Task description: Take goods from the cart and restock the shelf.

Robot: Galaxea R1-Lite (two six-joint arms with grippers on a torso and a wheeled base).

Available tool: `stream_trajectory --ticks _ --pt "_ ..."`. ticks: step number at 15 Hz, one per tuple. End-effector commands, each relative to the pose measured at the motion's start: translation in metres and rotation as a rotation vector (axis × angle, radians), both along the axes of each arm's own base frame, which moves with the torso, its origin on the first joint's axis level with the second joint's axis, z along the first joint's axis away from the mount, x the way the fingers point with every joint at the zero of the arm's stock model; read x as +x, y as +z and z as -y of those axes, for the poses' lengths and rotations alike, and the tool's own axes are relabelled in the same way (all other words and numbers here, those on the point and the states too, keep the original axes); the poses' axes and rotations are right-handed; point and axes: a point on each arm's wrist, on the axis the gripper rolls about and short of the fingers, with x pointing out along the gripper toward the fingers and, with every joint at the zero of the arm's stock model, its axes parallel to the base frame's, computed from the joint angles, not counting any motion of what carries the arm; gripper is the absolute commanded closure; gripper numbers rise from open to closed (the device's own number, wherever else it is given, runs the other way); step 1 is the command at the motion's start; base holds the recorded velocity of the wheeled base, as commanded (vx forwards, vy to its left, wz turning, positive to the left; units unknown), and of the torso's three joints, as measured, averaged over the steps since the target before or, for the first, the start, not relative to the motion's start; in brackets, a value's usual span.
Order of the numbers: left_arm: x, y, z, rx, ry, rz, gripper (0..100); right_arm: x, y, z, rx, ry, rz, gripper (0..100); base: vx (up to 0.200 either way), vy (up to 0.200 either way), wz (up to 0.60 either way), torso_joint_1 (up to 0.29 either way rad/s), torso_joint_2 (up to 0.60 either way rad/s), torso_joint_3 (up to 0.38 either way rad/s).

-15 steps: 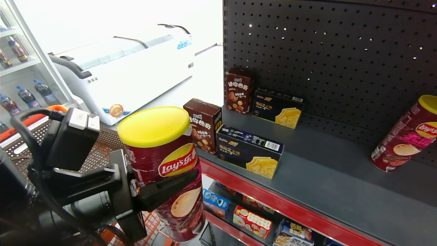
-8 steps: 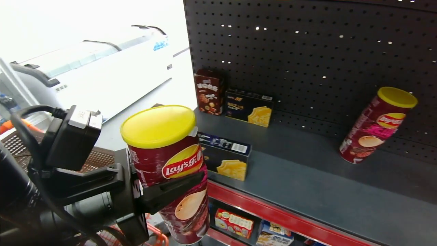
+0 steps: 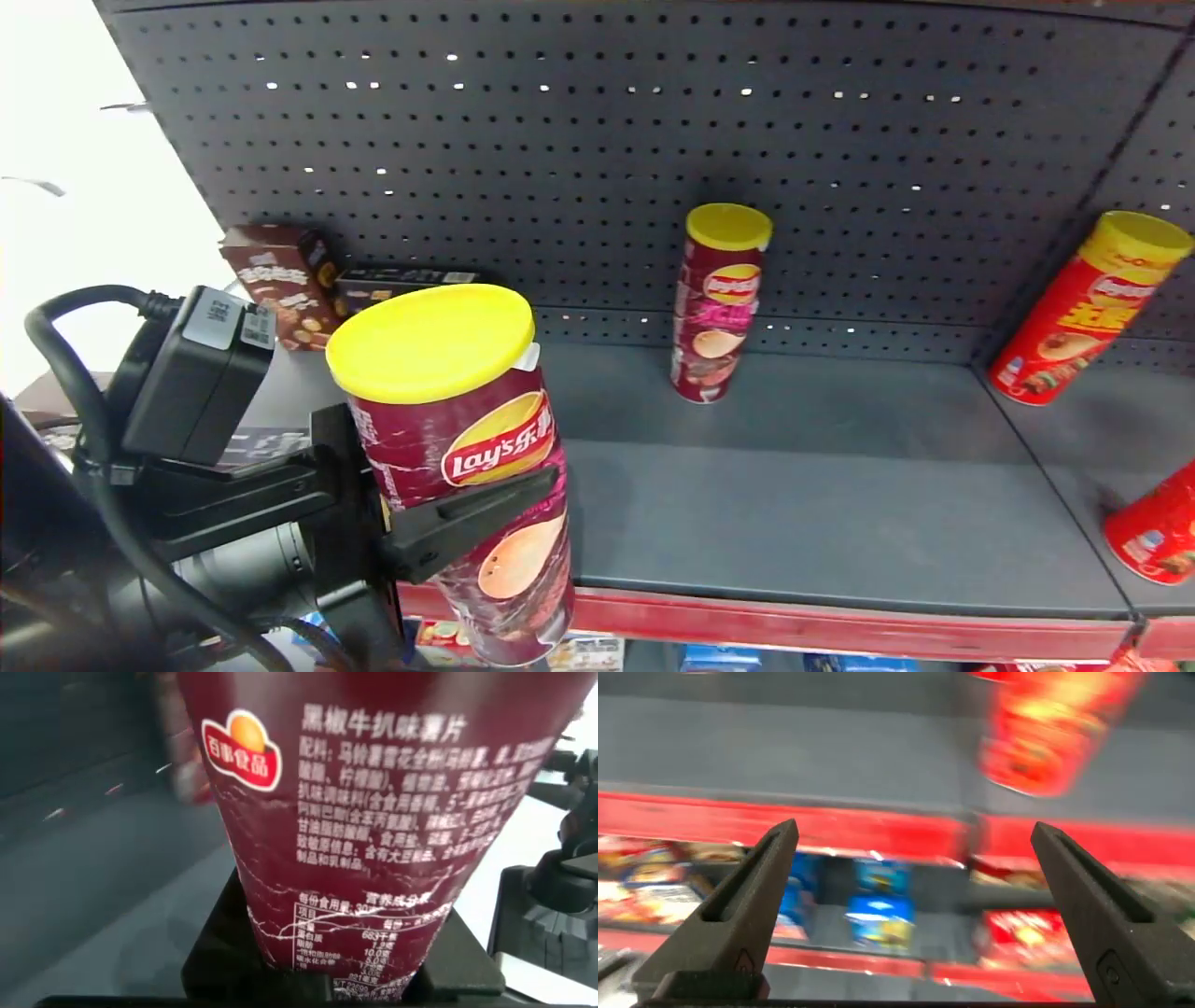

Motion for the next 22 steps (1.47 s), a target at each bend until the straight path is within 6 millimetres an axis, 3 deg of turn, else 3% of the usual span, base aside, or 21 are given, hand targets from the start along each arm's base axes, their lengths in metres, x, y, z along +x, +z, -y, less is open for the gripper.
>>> stream_trajectory --ticks 1,13,14,15,16,22 --pt "0.0 0.0 -0.001 0.0 0.004 0.0 100 0.0 0.0 0.0 0.0 -0.001 -0.001 0 0.0 0.0 0.0 0.0 0.0 0.0" --pt "-0.004 0.004 -0.011 -0.019 0.03 0.017 100 0.0 0.0 0.0 0.0 0.007 -0.001 0 0.0 0.0 0.0 0.0 0.0 0.0" --pt "-0.009 0.0 -0.015 -0.02 0.034 0.002 100 -0.002 0.009 0.0 -0.005 0.024 0.026 0 0.0 0.0 0.0 0.0 0.0 0.0" --pt "-0.009 0.0 -0.019 -0.023 0.044 0.006 100 -0.005 0.047 0.0 0.01 0.058 0.065 0 0.0 0.0 0.0 0.0 0.0 0.0" --pt "-0.01 0.0 -0.023 -0.024 0.05 0.006 100 0.018 0.093 -0.001 0.055 0.118 -0.049 0 0.0 0.0 0.0 0.0 0.0 0.0" --pt "-0.008 -0.001 -0.026 -0.021 0.065 0.002 100 0.034 0.11 -0.009 -0.036 0.543 -0.097 0 0.0 0.0 0.0 0.0 0.0 0.0"
